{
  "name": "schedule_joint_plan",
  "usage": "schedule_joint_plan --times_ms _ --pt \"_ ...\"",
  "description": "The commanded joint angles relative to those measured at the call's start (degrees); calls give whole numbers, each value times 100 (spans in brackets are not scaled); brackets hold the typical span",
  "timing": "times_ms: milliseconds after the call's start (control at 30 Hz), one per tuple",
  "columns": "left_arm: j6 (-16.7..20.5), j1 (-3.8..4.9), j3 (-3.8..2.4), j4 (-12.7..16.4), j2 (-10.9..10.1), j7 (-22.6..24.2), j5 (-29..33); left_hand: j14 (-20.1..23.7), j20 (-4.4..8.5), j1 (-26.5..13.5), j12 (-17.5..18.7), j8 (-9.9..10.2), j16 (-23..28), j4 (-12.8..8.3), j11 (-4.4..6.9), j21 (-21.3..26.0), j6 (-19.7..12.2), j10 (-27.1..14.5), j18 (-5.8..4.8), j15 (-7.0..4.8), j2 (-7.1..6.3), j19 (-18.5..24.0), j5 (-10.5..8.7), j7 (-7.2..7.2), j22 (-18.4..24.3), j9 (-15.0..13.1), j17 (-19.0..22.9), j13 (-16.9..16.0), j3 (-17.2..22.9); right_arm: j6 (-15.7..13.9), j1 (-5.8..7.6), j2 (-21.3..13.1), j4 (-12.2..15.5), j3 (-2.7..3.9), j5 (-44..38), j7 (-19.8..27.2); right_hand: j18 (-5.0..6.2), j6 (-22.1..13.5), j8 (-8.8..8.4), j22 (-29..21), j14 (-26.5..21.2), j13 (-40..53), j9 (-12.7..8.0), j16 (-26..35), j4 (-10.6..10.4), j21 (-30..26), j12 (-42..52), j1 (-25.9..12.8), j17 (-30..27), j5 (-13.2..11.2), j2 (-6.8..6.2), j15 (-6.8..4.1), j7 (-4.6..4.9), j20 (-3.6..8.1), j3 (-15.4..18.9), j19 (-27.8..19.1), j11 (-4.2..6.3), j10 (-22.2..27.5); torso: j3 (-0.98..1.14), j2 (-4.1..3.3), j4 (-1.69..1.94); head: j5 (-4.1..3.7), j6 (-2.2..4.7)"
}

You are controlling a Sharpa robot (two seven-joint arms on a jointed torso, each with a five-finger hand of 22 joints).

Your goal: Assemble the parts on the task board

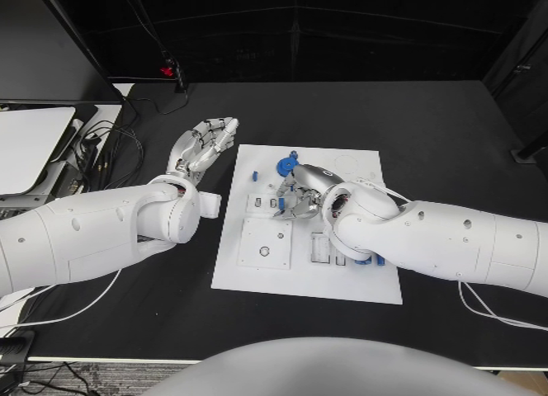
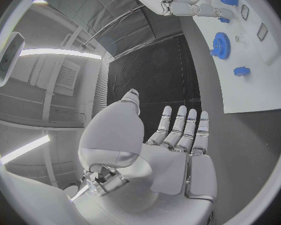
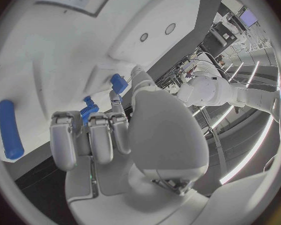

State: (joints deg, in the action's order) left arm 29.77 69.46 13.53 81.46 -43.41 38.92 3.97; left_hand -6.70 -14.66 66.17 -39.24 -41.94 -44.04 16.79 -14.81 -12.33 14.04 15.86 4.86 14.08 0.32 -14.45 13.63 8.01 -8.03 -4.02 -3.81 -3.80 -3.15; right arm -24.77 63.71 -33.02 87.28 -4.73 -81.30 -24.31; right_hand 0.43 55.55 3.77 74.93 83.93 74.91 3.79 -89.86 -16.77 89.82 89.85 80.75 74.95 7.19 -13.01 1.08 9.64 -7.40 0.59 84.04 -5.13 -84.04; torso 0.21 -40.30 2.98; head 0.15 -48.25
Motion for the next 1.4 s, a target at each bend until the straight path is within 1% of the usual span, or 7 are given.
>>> schedule_joint_plan --times_ms 33,467,633,700,867,1033,1400 --pt "-77 13 -2 8 -9 1624 -197 -14 -70 36 -36 -39 -46 -2 -48 -85 -14 20 -29 65 -7 -70 35 907 -36 13 8 6 -27 -770 5 -84 85 3 3 506 -23 -157 -28 1473 607 1509 -10 -14 -19 -41 15 -362 1505 3 -57 84 68 -56 350 540 -93 -596 9 -2 -2 3 9" --pt "-15 180 6 225 -288 536 -2199 -2411 -141 -42 -886 -116 -866 5 269 -1805 90 2019 526 -380 -184 -2342 46 749 -856 23 -257 -196 -288 -2295 144 -1301 1035 13 1882 2691 77 -308 23 1323 607 1509 21 -14 -28 -330 15 -1120 1505 356 189 112 -31 -140 436 270 -12 -596 6 14 -32 95 4" --pt "-148 344 7 341 -436 -193 -3050 -4484 439 -86 -2066 -168 -1843 11 796 -3077 518 4123 490 -962 -229 -3675 51 338 -1508 3 -904 -980 -289 -1924 223 -1869 1379 13 3670 3257 167 -530 -15 1190 607 1509 1 -14 -5 -609 15 -1232 1505 583 570 -31 -137 7 446 5 154 -596 12 24 -19 78 9" --pt "-268 434 7 386 -486 -540 -3379 -5177 593 -78 -3167 -125 -2350 10 930 -3735 736 5312 549 -1184 -230 -4029 65 184 -1968 8 -1416 -3099 -292 -1626 237 -2069 1474 11 4480 3503 189 -573 13 1155 607 1509 10 -14 4 -693 15 -1277 1505 647 699 -30 -118 21 464 -76 135 -596 19 29 -37 92 22" --pt "-735 665 6 446 -516 -1469 -4123 -8020 748 -60 -5072 212 -4485 -54 1001 -6939 1310 7405 -108 -1294 -204 -6164 113 97 -6340 9 -7834 -8595 -363 -878 252 -2413 1554 7 5974 3969 212 -747 63 1126 607 1509 8 -14 25 -794 15 -1179 1505 688 1058 10 -71 -4 461 -178 89 -596 21 48 -57 82 22" --pt "-1347 893 6 442 -423 -2514 -4708 -8330 608 86 -5076 413 -4596 0 912 -7767 1839 7414 -486 -1147 -229 -7555 225 151 -8197 -22 -8619 -8620 -342 -496 255 -2616 1560 3 6440 4091 212 -956 117 1129 607 1509 8 -14 17 -815 15 -1233 1505 785 1205 75 -5 -51 549 -198 2 -596 19 48 -74 21 47" --pt "-3289 1131 5 86 15 -4929 -5001 -8330 616 48 -5076 87 -4596 1 1001 -7767 2211 7414 -486 -1213 206 -7555 212 40 -8197 -334 -8619 -8620 -411 -253 254 -2717 1464 -4 6633 4048 209 -1097 365 1142 607 1509 35 -14 17 -823 15 -1291 1505 797 1322 252 172 -202 717 -203 -199 -596 21 47 -168 23 68"
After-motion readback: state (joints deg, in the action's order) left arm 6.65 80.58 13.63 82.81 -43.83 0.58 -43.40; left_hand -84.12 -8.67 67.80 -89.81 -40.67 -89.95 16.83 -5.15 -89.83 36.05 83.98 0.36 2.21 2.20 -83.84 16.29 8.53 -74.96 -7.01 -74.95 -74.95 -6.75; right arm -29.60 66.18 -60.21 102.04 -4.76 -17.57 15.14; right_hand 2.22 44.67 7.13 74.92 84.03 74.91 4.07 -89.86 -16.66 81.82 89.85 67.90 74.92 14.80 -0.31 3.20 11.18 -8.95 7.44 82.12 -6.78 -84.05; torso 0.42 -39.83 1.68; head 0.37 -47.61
